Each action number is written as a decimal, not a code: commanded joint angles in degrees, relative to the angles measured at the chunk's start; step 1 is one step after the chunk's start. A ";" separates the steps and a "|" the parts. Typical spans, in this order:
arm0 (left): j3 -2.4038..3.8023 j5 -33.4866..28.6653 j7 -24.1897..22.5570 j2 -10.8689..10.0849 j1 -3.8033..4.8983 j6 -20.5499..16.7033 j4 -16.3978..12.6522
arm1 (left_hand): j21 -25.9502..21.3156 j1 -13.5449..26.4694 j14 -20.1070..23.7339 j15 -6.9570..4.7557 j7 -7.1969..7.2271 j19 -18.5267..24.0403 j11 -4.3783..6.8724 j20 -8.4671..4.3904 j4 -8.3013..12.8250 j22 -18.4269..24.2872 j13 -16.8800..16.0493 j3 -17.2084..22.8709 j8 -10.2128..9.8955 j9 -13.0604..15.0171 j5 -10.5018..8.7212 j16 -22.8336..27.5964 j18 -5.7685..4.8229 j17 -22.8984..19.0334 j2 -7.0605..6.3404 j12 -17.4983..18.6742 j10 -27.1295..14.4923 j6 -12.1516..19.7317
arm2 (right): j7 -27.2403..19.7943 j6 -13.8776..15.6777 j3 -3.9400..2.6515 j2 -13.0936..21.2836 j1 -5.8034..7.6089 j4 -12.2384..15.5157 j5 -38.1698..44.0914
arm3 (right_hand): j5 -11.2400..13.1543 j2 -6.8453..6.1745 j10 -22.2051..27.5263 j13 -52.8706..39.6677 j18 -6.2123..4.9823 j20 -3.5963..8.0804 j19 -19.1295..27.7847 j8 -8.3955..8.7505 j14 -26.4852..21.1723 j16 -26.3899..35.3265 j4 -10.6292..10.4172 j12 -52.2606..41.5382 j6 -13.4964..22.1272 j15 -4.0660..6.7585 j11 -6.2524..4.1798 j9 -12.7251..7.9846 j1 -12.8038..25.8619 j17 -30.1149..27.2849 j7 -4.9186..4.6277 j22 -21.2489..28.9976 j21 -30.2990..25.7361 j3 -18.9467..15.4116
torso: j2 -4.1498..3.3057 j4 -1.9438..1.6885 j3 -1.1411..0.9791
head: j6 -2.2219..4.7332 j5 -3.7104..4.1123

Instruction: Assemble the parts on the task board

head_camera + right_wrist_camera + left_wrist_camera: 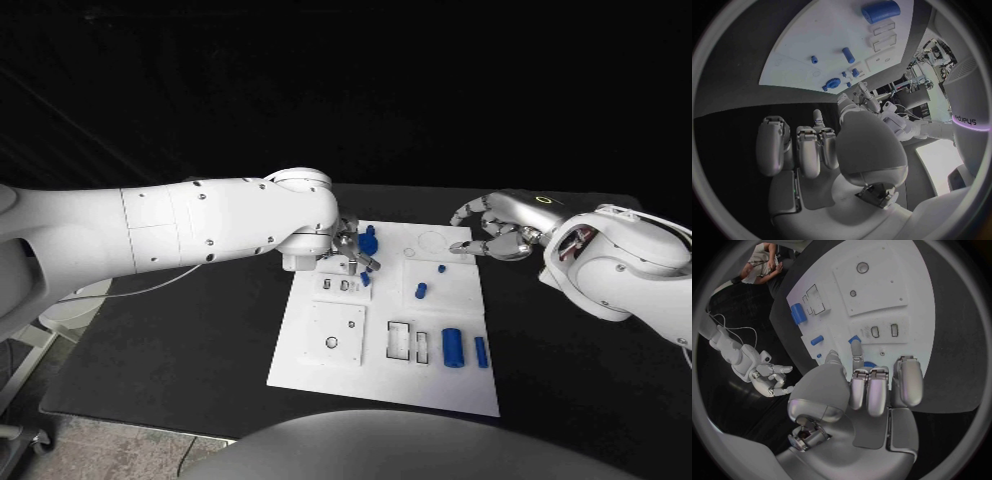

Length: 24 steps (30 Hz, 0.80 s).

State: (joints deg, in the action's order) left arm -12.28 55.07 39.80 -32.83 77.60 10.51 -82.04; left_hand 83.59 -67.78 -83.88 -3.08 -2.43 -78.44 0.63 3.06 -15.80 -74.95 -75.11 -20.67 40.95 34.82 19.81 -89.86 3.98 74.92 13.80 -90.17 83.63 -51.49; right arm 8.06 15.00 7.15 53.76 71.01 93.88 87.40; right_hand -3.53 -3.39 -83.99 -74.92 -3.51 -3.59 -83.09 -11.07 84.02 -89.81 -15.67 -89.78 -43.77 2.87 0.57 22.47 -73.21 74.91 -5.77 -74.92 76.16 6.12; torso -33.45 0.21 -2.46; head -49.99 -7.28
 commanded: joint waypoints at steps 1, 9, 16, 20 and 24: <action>0.03 0.32 4.10 0.49 -0.31 -0.56 0.30 | 0.38 -0.45 -6.12 -0.45 0.35 -0.38 0.65 -0.03 -0.02 -1.61 -14.89 0.37 0.37 0.34 0.22 -0.14 -0.53 15.08 0.04 0.17 6.37 0.02 | -0.61 -0.67 0.00 -0.08 -0.12 -0.12 -0.18 | 0.14 -0.14 -6.01 -15.08 0.16 -0.25 -0.02 0.03 5.98 -0.19 0.06 -0.22 -0.43 -0.39 0.28 -0.05 0.52 15.09 -0.07 -10.69 -0.39 -0.31 | 0.08 -0.12 -0.01 | -0.01 -0.02; 0.06 0.32 4.00 1.48 -1.34 -1.30 1.35 | 0.10 -0.54 -6.12 -0.48 0.22 0.03 0.63 -0.12 -0.23 -1.19 -14.89 0.61 -0.23 1.09 0.01 -0.14 -0.42 15.08 -0.13 0.17 6.37 0.88 | -0.71 -0.62 0.00 -0.19 -0.24 -0.33 -0.22 | 0.02 -0.05 -6.01 -15.08 0.15 -0.25 0.01 0.06 5.98 -0.19 0.05 -0.22 -0.43 -0.40 0.28 -0.10 0.55 15.09 -0.08 -10.67 -0.43 -0.31 | 0.01 -0.06 -0.04 | -0.01 -0.37; 0.10 0.33 3.88 2.04 -2.13 -2.02 2.16 | -0.18 -1.14 -6.12 -0.30 -0.20 0.33 0.34 -0.03 -0.21 -0.98 -14.89 1.34 -2.44 1.50 0.17 -0.14 -0.37 15.08 -0.26 0.17 6.37 1.96 | -0.61 -0.84 0.00 -0.16 -0.28 -0.49 -0.29 | -0.06 0.01 -6.01 -15.08 0.13 -0.26 0.05 0.08 5.98 -0.19 0.06 -0.22 -0.40 -0.41 0.29 -0.14 0.54 15.09 -0.09 -10.65 -0.51 -0.31 | -0.07 -0.16 -0.05 | -0.01 -0.50; 0.11 0.48 3.77 2.57 -2.63 -2.46 2.93 | -0.25 -1.28 -6.12 -0.22 -0.33 0.37 0.23 0.04 -0.23 -0.97 -14.89 1.59 -3.28 1.53 0.23 -0.14 -0.36 15.08 -0.29 0.17 6.37 2.02 | -0.60 -0.90 0.00 -0.15 -0.29 -0.54 -0.32 | -0.07 0.01 -6.01 -15.08 0.13 -0.26 0.06 0.09 5.98 -0.19 0.06 -0.22 -0.39 -0.41 0.29 -0.15 0.54 15.09 -0.09 -10.64 -0.54 -0.31 | -0.09 -0.16 -0.06 | -0.01 -0.49; 0.12 0.57 3.68 3.08 -3.20 -2.54 3.57 | -0.31 -1.37 -6.12 -0.17 -0.40 0.44 0.18 0.08 -0.24 -0.92 -14.89 1.75 -3.71 1.55 0.29 -0.14 -0.34 15.08 -0.27 0.17 6.37 2.04 | -0.62 -0.86 0.00 -0.12 -0.30 -0.48 -0.34 | -0.07 0.01 -6.01 -15.08 0.13 -0.26 0.06 0.09 5.98 -0.19 0.06 -0.22 -0.39 -0.41 0.29 -0.15 0.54 15.09 -0.09 -10.64 -0.54 -0.31 | -0.15 -0.13 -0.03 | -0.01 -0.35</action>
State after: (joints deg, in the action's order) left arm -12.21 55.28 39.91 -29.98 74.51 8.62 -78.59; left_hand 83.58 -68.53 -84.09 -3.28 -2.75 -78.43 0.71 3.06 -16.02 -74.93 -75.11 -19.32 37.44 36.27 19.81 -89.86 3.99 74.91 13.49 -90.33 83.72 -49.73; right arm 7.78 14.84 7.15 53.65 70.75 93.36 87.04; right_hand -3.53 -3.40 -83.99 -74.91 -3.51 -3.59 -83.09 -11.07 84.02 -89.81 -15.67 -89.78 -43.77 2.87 0.56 22.42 -73.21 74.94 -5.77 -74.94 75.94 6.11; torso -33.54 0.06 -2.51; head -49.99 -7.74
